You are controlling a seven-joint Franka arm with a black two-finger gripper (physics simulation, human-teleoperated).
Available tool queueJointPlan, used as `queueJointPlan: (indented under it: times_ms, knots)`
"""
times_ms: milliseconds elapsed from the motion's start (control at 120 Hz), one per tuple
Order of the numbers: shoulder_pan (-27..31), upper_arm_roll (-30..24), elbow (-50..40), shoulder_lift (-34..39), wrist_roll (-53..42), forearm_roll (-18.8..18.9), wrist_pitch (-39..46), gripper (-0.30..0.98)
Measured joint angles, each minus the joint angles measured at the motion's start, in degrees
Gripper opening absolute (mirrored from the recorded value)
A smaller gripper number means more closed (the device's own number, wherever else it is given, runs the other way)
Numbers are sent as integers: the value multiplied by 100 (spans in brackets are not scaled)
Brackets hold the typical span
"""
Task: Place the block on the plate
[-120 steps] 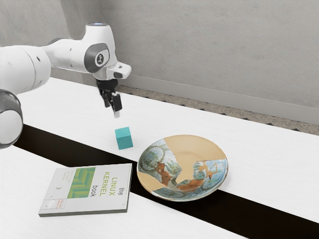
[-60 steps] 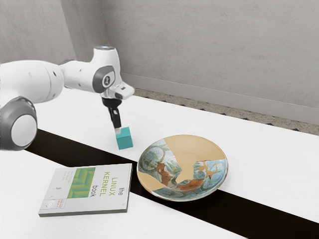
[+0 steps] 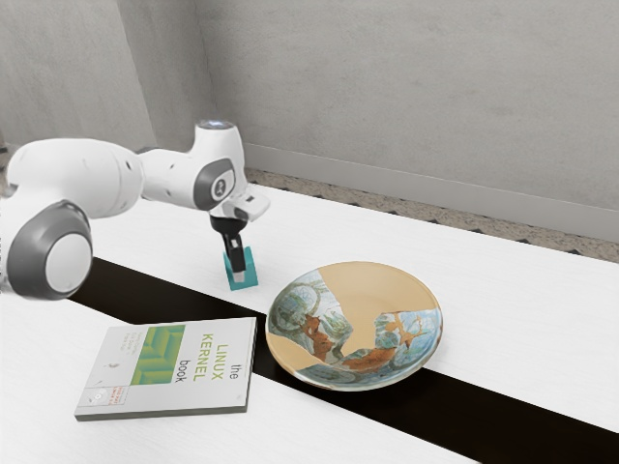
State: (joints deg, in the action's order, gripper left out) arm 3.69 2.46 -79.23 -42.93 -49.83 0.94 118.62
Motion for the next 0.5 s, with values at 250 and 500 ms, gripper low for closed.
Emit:
queueJointPlan:
  times_ms: [250, 500]
  knots:
    - [0, 0, -7, -41, 32, 17, 126, 36]
    - [-153, -9, -360, 553, 70, 34, 161, 37]
